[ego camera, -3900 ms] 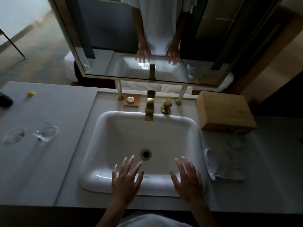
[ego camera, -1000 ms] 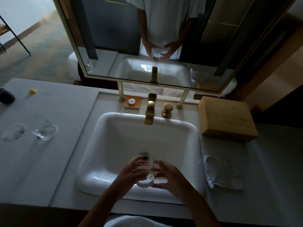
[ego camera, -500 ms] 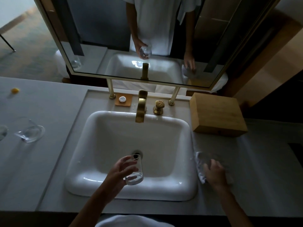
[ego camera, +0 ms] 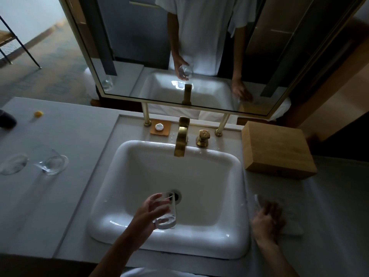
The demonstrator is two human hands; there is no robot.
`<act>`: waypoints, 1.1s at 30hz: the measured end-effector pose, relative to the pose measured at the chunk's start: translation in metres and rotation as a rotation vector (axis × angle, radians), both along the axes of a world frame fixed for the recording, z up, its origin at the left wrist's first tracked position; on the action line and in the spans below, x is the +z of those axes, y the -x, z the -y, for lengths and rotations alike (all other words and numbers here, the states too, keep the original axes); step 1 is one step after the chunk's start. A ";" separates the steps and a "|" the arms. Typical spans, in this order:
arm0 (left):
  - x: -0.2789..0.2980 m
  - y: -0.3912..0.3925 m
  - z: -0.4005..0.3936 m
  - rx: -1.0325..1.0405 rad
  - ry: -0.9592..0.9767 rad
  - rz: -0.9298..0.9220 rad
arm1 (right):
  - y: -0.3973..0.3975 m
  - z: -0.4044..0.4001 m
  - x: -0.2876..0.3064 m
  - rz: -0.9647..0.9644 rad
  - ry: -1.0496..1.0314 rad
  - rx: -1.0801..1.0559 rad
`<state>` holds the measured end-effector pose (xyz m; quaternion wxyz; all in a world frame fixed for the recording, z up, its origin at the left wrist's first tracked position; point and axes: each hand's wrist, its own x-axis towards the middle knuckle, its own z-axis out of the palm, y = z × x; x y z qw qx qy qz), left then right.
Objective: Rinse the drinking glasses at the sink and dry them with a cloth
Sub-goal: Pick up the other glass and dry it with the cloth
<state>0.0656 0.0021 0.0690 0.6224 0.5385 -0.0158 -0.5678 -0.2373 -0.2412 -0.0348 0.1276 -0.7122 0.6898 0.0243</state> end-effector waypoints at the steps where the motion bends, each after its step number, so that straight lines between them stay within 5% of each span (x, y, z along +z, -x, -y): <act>1: 0.000 -0.001 0.000 0.007 -0.005 -0.003 | -0.002 -0.001 0.001 -0.039 0.000 -0.014; 7: 0.003 -0.011 0.001 0.018 -0.002 -0.031 | -0.005 0.008 0.040 -0.162 -0.010 0.016; 10: 0.000 -0.016 0.005 0.028 0.018 -0.052 | 0.000 0.021 0.058 0.172 0.040 -0.088; 15: -0.003 -0.021 0.012 0.026 0.024 -0.061 | 0.005 0.032 0.108 0.621 -0.293 -0.230; 22: 0.006 -0.020 0.023 -0.035 0.068 -0.086 | -0.039 -0.015 0.165 1.253 -0.405 -0.365; 26: 0.021 -0.015 0.033 -0.094 0.119 -0.067 | -0.091 -0.051 0.183 1.109 -0.397 -0.166; 30: 0.037 -0.004 0.039 -0.114 0.121 -0.015 | -0.145 -0.088 0.182 0.722 -0.272 0.083; 33: 0.041 0.002 0.038 -0.121 0.105 0.047 | -0.174 -0.120 0.175 0.707 -0.174 0.160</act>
